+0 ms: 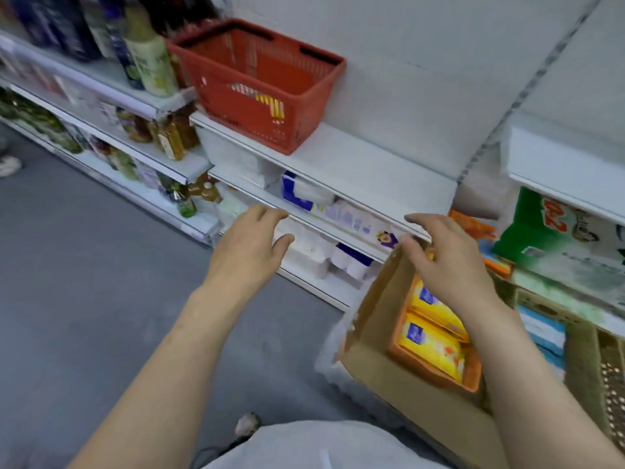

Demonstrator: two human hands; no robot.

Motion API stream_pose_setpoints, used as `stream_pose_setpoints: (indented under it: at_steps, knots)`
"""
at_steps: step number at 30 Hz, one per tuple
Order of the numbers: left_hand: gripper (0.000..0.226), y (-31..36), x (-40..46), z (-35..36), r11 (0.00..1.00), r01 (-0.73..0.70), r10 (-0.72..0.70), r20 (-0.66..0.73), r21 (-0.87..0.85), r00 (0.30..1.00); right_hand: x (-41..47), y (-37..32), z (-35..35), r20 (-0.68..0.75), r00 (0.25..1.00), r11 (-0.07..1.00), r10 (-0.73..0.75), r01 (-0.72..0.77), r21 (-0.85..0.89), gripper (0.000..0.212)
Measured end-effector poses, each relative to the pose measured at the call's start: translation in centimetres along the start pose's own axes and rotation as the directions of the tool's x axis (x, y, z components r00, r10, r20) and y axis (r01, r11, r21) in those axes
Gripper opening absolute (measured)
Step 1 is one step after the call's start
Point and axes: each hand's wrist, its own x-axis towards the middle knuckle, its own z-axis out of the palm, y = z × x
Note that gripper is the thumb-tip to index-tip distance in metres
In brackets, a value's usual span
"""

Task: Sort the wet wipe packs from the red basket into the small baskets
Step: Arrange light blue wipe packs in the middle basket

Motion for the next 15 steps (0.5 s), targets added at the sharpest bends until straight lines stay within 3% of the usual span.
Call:
stream_pose_setpoints:
  at_steps: [7, 15]
  knots:
    - [0.038, -9.7, 9.5, -5.5, 0.999, -0.043, 0.042, -0.043, -0.002, 0.998, 10.1, -11.9, 5.9, 0.012, 0.998, 0.998, -0.059, 0.059, 0.038, 0.039]
    - [0.039, -16.1, 24.8, -5.2, 0.985, -0.172, 0.172, -0.034, 0.007, 0.985, 23.7, -13.8, 11.7, -0.051, 0.999, 0.998, -0.012, 0.015, 0.060, 0.036]
